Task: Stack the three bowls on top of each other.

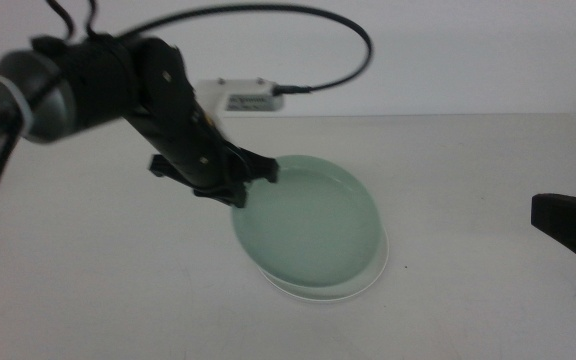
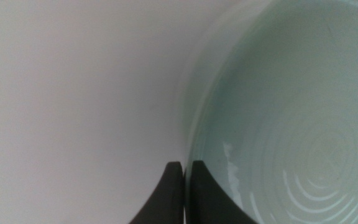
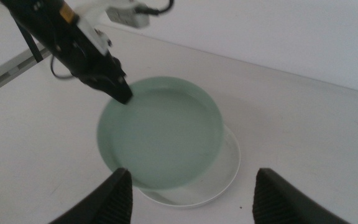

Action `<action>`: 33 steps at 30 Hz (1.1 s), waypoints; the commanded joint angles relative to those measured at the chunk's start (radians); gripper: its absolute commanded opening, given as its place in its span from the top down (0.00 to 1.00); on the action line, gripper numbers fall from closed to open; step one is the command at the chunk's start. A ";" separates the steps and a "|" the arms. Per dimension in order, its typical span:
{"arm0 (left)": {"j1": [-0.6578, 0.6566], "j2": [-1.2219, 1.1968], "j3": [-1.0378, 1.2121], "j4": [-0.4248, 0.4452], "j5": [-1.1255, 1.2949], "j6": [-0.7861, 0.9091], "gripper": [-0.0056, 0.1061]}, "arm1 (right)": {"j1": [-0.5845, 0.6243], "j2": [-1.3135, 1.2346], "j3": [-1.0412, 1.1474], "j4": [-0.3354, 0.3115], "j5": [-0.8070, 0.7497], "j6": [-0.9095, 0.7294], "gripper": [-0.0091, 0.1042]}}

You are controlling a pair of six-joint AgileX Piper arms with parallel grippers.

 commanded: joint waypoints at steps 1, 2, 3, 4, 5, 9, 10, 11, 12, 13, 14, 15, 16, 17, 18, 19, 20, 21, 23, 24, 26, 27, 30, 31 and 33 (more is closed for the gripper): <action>-0.032 -0.052 0.001 -0.017 -0.134 -0.018 0.95 | 0.000 -0.001 -0.024 0.012 -0.061 -0.008 0.48; -0.037 -0.047 0.008 -0.018 -0.151 -0.019 0.95 | 0.000 -0.001 -0.024 0.012 -0.061 -0.008 0.48; -0.038 -0.038 0.012 -0.025 -0.163 -0.020 0.95 | 0.000 -0.001 -0.024 0.012 -0.061 -0.008 0.48; -0.038 -0.030 0.012 -0.035 -0.166 -0.020 0.95 | 0.000 -0.001 -0.024 0.012 -0.061 -0.008 0.48; -0.035 -0.018 0.012 -0.045 -0.171 -0.020 0.95 | 0.000 -0.001 -0.024 0.012 -0.061 -0.008 0.48; -0.035 0.026 0.012 -0.057 -0.217 -0.020 0.95 | 0.000 -0.001 -0.024 0.012 -0.061 -0.008 0.48; -0.035 0.035 0.012 -0.060 -0.222 -0.020 0.95 | 0.000 -0.001 -0.024 0.012 -0.061 -0.008 0.48; -0.035 0.042 0.012 -0.060 -0.229 -0.019 0.95 | 0.000 -0.001 -0.024 0.012 -0.061 -0.008 0.48; -0.035 0.050 0.012 -0.058 -0.233 -0.019 0.95 | 0.000 -0.001 -0.024 0.012 -0.061 -0.008 0.48; -0.035 0.055 0.012 -0.058 -0.237 -0.019 0.95 | 0.000 -0.001 -0.024 0.012 -0.061 -0.008 0.48; -0.035 0.057 0.012 -0.058 -0.240 -0.019 0.93 | 0.000 -0.001 -0.024 0.012 -0.061 -0.008 0.48; -0.035 0.057 0.012 -0.047 -0.245 -0.018 0.89 | 0.000 -0.001 -0.024 0.012 -0.061 -0.008 0.48; -0.035 0.057 0.012 -0.034 -0.244 -0.017 0.84 | 0.000 -0.001 -0.024 0.012 -0.061 -0.008 0.48; -0.035 0.056 0.012 -0.023 -0.243 -0.015 0.75 | 0.000 -0.001 -0.024 0.012 -0.061 -0.008 0.48; -0.035 0.054 0.012 -0.016 -0.240 -0.010 0.64 | 0.000 -0.001 -0.024 0.012 -0.061 -0.008 0.48; -0.035 0.054 0.012 -0.015 -0.234 -0.004 0.50 | 0.000 -0.001 -0.024 0.012 -0.061 -0.008 0.48; -0.035 0.053 0.012 -0.015 -0.224 0.004 0.35 | 0.000 -0.001 -0.024 0.012 -0.061 -0.008 0.48; -0.035 0.049 0.012 -0.015 -0.217 0.015 0.20 | 0.000 -0.001 -0.024 0.012 -0.061 -0.008 0.48; -0.035 0.032 0.012 -0.032 -0.207 0.043 0.01 | 0.000 -0.001 -0.024 0.012 -0.061 -0.008 0.48; -0.035 0.019 0.012 -0.058 -0.196 0.049 0.02 | 0.000 -0.001 -0.024 0.012 -0.061 -0.008 0.48; -0.030 -0.021 0.007 -0.079 -0.178 0.059 0.03 | 0.000 -0.001 -0.024 0.012 -0.061 -0.008 0.48; -0.022 -0.050 0.002 -0.083 -0.175 0.073 0.03 | 0.000 -0.001 -0.024 0.012 -0.061 -0.008 0.48; 0.009 -0.152 -0.025 -0.077 -0.132 0.102 0.03 | 0.000 -0.001 -0.024 0.012 -0.061 -0.008 0.48; 0.021 -0.180 -0.031 -0.069 -0.108 0.101 0.03 | 0.000 -0.001 -0.024 0.012 -0.061 -0.008 0.48; 0.059 -0.249 -0.032 -0.042 -0.089 0.096 0.03 | 0.000 -0.001 -0.024 0.012 -0.061 -0.008 0.48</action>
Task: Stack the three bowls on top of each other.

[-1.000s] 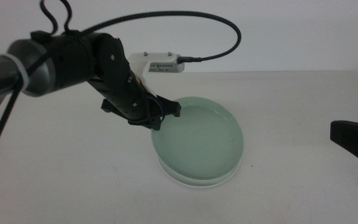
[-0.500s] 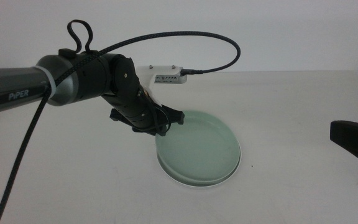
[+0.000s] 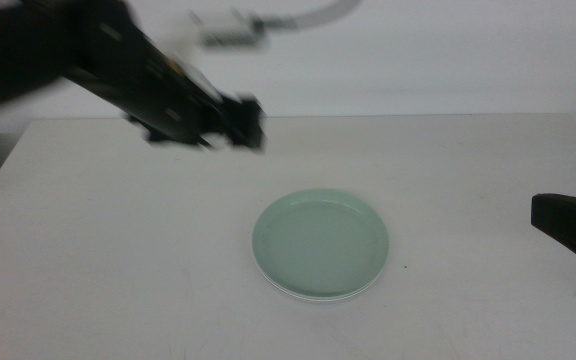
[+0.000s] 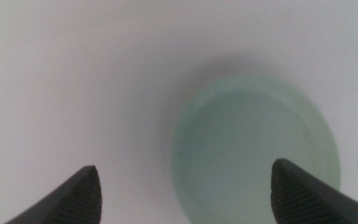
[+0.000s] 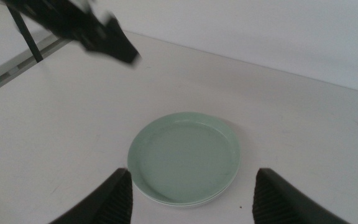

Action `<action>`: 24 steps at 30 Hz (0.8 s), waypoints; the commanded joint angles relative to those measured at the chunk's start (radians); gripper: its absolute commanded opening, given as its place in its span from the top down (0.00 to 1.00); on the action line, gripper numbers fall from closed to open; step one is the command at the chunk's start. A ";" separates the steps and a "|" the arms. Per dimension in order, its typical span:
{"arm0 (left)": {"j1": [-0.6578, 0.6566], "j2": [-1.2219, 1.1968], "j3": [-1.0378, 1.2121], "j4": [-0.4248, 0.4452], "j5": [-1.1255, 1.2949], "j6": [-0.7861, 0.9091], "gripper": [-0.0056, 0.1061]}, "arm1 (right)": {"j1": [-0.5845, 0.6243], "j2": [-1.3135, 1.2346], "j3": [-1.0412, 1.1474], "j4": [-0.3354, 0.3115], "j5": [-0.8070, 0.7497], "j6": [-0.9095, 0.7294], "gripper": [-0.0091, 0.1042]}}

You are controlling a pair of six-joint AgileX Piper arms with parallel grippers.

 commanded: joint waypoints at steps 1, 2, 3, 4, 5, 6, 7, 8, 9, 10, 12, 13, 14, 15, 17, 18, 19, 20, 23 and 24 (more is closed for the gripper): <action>0.044 -0.120 -0.035 0.016 -0.001 -0.002 0.03 | 0.000 -0.001 -0.024 0.012 -0.061 -0.008 0.48; 0.065 -0.150 -0.035 0.028 0.010 -0.004 0.03 | 0.000 -0.001 -0.024 0.012 -0.061 -0.008 0.48; 0.088 -0.179 -0.035 0.041 0.023 -0.004 0.03 | 0.000 -0.001 -0.024 0.012 -0.061 -0.008 0.48; 0.106 -0.206 -0.035 0.056 0.034 -0.004 0.03 | 0.000 -0.001 -0.024 0.012 -0.061 -0.008 0.48; 0.130 -0.232 -0.035 0.070 0.052 -0.004 0.03 | 0.000 -0.001 -0.024 0.012 -0.061 -0.008 0.48; 0.153 -0.257 -0.035 0.086 0.069 -0.004 0.03 | 0.000 -0.001 -0.024 0.012 -0.061 -0.008 0.48; 0.171 -0.275 -0.035 0.098 0.082 -0.004 0.03 | 0.000 -0.001 -0.024 0.012 -0.061 -0.008 0.48; 0.194 -0.297 -0.035 0.115 0.094 -0.004 0.03 | 0.000 -0.001 -0.024 0.012 -0.061 -0.008 0.48; 0.217 -0.317 -0.035 0.130 0.103 -0.004 0.03 | 0.000 -0.001 -0.024 0.012 -0.061 -0.008 0.48; 0.234 -0.332 -0.035 0.137 0.108 -0.004 0.03 | 0.000 -0.001 -0.024 0.012 -0.061 -0.008 0.48; 0.272 -0.366 -0.035 0.142 0.118 -0.002 0.03 | 0.000 -0.001 -0.024 0.012 -0.061 -0.008 0.48; 0.288 -0.378 -0.035 0.142 0.124 0.003 0.03 | 0.000 -0.001 -0.024 0.012 -0.061 -0.008 0.48; 0.302 -0.392 -0.035 0.144 0.132 0.005 0.03 | 0.000 -0.001 -0.024 0.012 -0.061 -0.008 0.48; 0.313 -0.405 -0.032 0.144 0.138 0.005 0.03 | 0.000 -0.001 -0.024 0.012 -0.061 -0.008 0.48; 0.327 -0.429 -0.020 0.148 0.145 0.005 0.03 | 0.000 -0.001 -0.024 0.012 -0.061 -0.008 0.48; 0.329 -0.443 -0.007 0.152 0.145 0.005 0.03 | 0.000 -0.001 -0.024 0.013 -0.066 -0.007 0.48; 0.329 -0.459 0.010 0.162 0.143 0.005 0.03 | 0.000 -0.001 -0.024 0.012 -0.080 -0.007 0.48; 0.329 -0.473 0.028 0.167 0.136 0.004 0.03 | 0.000 -0.001 -0.024 0.011 -0.096 -0.007 0.48; 0.329 -0.529 0.114 0.170 0.090 0.002 0.03 | 0.000 0.000 -0.024 0.017 -0.107 0.004 0.48; 0.329 -0.551 0.151 0.170 0.067 0.002 0.03 | 0.000 0.002 -0.025 0.016 -0.116 0.013 0.48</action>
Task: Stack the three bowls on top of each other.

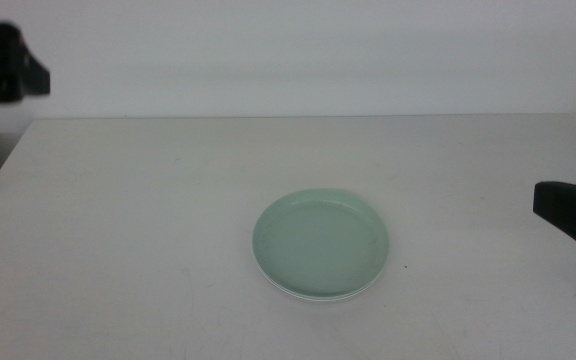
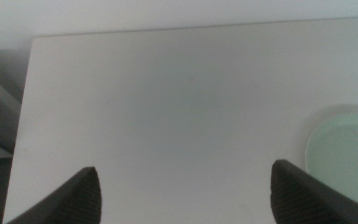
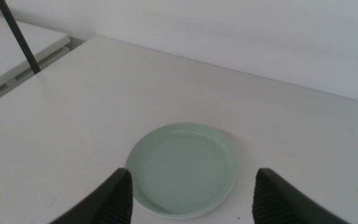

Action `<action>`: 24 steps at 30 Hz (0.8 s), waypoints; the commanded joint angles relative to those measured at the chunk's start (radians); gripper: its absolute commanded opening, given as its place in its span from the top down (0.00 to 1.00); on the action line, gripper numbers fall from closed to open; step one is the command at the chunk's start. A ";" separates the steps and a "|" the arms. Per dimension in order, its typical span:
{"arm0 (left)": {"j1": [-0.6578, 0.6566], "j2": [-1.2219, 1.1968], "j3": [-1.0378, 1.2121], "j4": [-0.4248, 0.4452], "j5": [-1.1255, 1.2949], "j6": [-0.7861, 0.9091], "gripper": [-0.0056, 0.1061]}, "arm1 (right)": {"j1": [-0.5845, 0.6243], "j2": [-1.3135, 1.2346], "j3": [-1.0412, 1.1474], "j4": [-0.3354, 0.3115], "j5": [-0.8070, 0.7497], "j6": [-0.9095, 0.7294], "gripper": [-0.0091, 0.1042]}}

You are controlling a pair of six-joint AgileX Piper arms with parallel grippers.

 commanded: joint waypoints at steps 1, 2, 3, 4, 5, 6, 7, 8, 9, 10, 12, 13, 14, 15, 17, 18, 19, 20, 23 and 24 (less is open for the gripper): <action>0.002 -0.066 0.043 -0.007 -0.115 -0.006 0.03 | 0.000 0.007 -0.025 0.016 -0.093 0.020 0.48; 0.002 -0.089 0.079 -0.007 -0.137 -0.006 0.03 | 0.000 0.014 -0.027 0.013 -0.109 0.045 0.48; 0.002 -0.109 0.112 -0.009 -0.163 -0.006 0.03 | -0.003 0.028 -0.031 0.011 -0.125 0.071 0.48; 0.002 -0.128 0.140 -0.015 -0.187 -0.005 0.03 | -0.004 0.045 -0.037 0.006 -0.131 0.088 0.48; 0.002 -0.142 0.159 -0.015 -0.207 -0.005 0.03 | -0.011 0.066 -0.049 0.001 -0.134 0.100 0.48; 0.002 -0.159 0.179 -0.015 -0.222 -0.005 0.03 | -0.020 0.091 -0.063 -0.007 -0.134 0.101 0.48; 0.002 -0.174 0.193 -0.013 -0.235 -0.004 0.03 | -0.030 0.112 -0.078 -0.012 -0.133 0.101 0.48; 0.002 -0.187 0.203 -0.013 -0.246 -0.002 0.03 | -0.046 0.136 -0.097 -0.016 -0.133 0.101 0.48; 0.002 -0.219 0.222 -0.008 -0.271 0.004 0.03 | -0.087 0.176 -0.136 -0.016 -0.132 0.101 0.48; 0.002 -0.234 0.229 -0.006 -0.279 0.009 0.03 | -0.114 0.195 -0.155 -0.016 -0.127 0.101 0.48; 0.002 -0.262 0.242 -0.004 -0.289 0.023 0.03 | -0.175 0.225 -0.181 -0.019 -0.113 0.089 0.48; 0.002 -0.273 0.248 -0.004 -0.294 0.026 0.03 | -0.210 0.235 -0.189 -0.020 -0.101 0.077 0.48; 0.002 -0.287 0.258 0.002 -0.297 0.026 0.03 | -0.245 0.237 -0.192 -0.019 -0.092 0.061 0.48; 0.002 -0.302 0.270 0.009 -0.301 0.026 0.03 | -0.273 0.239 -0.191 -0.019 -0.081 0.047 0.48; 0.002 -0.330 0.299 0.011 -0.311 0.026 0.03 | -0.339 0.230 -0.184 -0.018 -0.049 0.012 0.48; 0.002 -0.349 0.321 0.011 -0.323 0.026 0.03 | -0.361 0.221 -0.181 -0.018 -0.026 -0.004 0.48; 0.002 -0.366 0.342 0.011 -0.331 0.026 0.03 | -0.381 0.208 -0.175 -0.017 -0.015 -0.018 0.48; 0.002 -0.389 0.372 0.011 -0.340 0.026 0.03 | -0.387 0.189 -0.162 -0.011 -0.020 -0.021 0.48; 0.002 -0.481 0.489 -0.006 -0.387 0.026 0.03 | -0.387 0.106 -0.090 0.025 -0.055 -0.069 0.48; 0.002 -0.514 0.534 -0.008 -0.417 0.026 0.03 | -0.387 0.082 -0.064 0.028 -0.065 -0.093 0.48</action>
